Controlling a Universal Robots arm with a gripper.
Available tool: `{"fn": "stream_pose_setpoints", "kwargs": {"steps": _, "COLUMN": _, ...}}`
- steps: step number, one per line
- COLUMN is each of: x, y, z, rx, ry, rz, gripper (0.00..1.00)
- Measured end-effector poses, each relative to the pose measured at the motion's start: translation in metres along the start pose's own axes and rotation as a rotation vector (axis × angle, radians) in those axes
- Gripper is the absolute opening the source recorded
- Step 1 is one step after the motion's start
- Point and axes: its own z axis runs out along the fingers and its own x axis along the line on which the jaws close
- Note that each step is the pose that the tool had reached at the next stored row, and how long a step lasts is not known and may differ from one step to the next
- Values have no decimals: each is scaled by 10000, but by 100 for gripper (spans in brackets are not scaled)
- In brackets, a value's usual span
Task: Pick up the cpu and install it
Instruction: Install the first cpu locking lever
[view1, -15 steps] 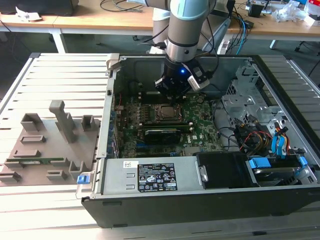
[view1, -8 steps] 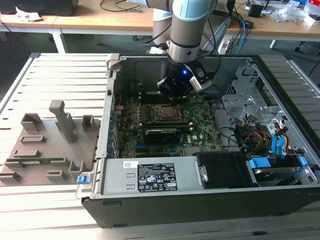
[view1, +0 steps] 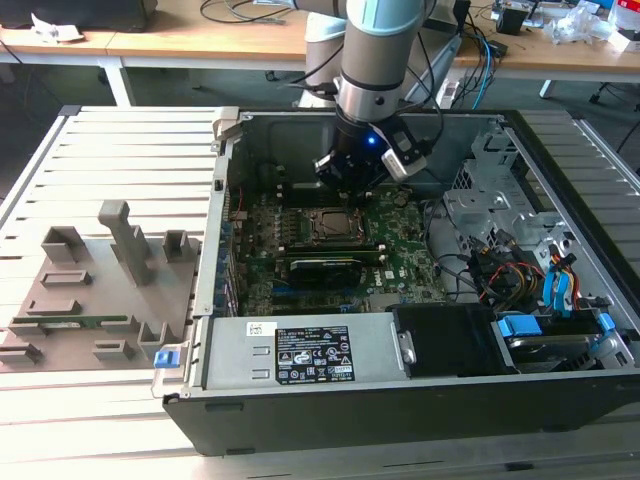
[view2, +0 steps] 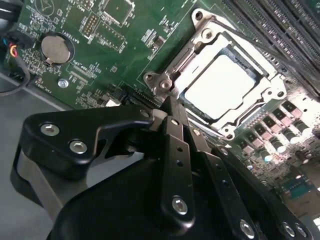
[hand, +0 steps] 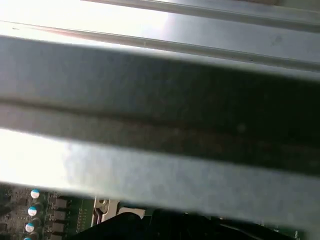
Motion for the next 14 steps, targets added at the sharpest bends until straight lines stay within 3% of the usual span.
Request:
{"fn": "stream_pose_setpoints", "kwargs": {"steps": 7, "x": 22, "y": -157, "z": -3, "rx": 148, "ry": 21, "rz": 1, "gripper": 11}}
{"fn": "stream_pose_setpoints", "kwargs": {"steps": 14, "x": 37, "y": -263, "z": -6, "rx": 301, "ry": 42, "rz": 4, "gripper": 11}}
